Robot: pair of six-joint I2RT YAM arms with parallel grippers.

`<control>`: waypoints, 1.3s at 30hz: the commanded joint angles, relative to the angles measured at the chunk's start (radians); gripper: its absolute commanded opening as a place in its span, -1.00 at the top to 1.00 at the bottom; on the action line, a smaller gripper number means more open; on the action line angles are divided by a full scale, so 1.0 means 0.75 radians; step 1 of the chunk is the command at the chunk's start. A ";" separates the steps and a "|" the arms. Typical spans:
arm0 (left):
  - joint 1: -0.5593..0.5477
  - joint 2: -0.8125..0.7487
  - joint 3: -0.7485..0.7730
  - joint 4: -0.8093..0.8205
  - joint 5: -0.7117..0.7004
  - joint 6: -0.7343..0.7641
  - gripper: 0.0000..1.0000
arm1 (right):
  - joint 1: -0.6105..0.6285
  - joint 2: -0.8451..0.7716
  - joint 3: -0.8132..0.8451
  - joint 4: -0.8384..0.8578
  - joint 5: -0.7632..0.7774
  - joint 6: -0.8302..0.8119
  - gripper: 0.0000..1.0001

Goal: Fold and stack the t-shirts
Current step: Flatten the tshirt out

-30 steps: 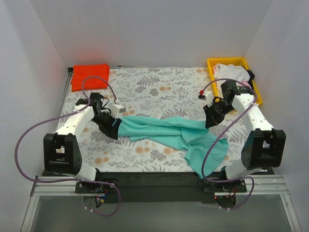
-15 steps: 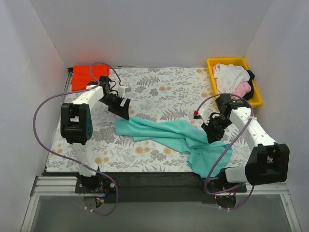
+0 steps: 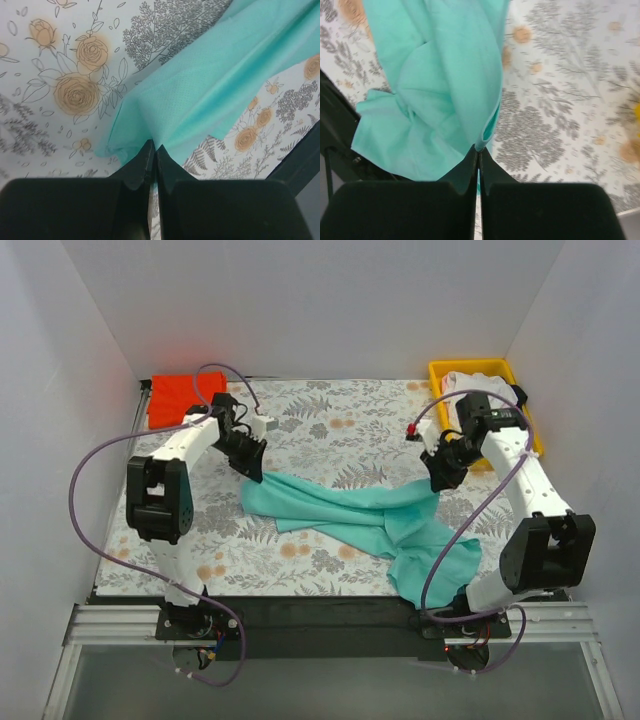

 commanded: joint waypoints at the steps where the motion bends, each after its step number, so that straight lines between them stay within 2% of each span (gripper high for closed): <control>1: -0.021 -0.328 0.045 -0.069 0.025 0.169 1.00 | -0.141 0.030 0.228 -0.093 -0.032 -0.096 0.97; 2: -0.046 -0.386 0.005 -0.185 0.027 0.338 1.00 | -0.152 0.034 0.243 -0.152 -0.020 -0.129 0.97; 4: -0.162 -0.574 -0.212 -0.308 0.015 0.484 1.00 | -0.232 0.011 0.189 -0.177 0.017 -0.205 0.97; 5: -0.213 -0.639 -0.296 -0.394 -0.008 0.566 0.75 | -0.240 -0.025 0.150 -0.175 0.025 -0.221 0.97; 6: -0.301 -0.772 -0.467 -0.385 -0.044 0.561 0.41 | -0.240 -0.046 0.105 -0.177 0.027 -0.238 0.97; 7: -0.316 -0.830 -0.519 -0.364 -0.089 0.553 0.19 | -0.240 -0.062 0.043 -0.175 0.017 -0.252 0.97; 8: -0.316 -0.877 -0.560 -0.322 -0.098 0.542 -0.18 | -0.238 -0.081 0.021 -0.175 0.011 -0.256 0.97; 10: -0.316 -0.937 -0.577 -0.268 -0.145 0.465 -0.28 | -0.226 -0.079 -0.004 -0.175 0.005 -0.252 0.97; 11: -0.312 -0.928 -0.561 -0.260 -0.147 0.436 -0.58 | -0.222 -0.071 -0.020 -0.175 0.005 -0.246 0.97; 13: -0.279 -0.871 -0.491 -0.252 -0.098 0.346 -0.61 | -0.208 -0.066 -0.033 -0.175 -0.001 -0.246 0.97; 17: -0.232 -0.771 -0.444 -0.223 -0.057 0.295 -0.58 | -0.189 -0.046 -0.045 -0.173 -0.003 -0.234 0.97; 23: -0.244 -0.763 -0.605 -0.092 -0.085 0.356 -0.32 | -0.189 -0.038 -0.047 -0.173 -0.010 -0.211 0.97; 31: -0.367 -0.734 -0.746 0.184 -0.235 0.385 -0.15 | -0.191 0.001 -0.037 -0.171 -0.038 -0.164 0.97; 35: -0.410 -0.703 -0.763 0.231 -0.256 0.397 -0.10 | -0.191 0.013 -0.027 -0.173 -0.034 -0.152 0.97; 39: -0.455 -0.677 -0.820 0.266 -0.309 0.430 0.06 | -0.191 0.026 -0.021 -0.173 -0.036 -0.144 0.97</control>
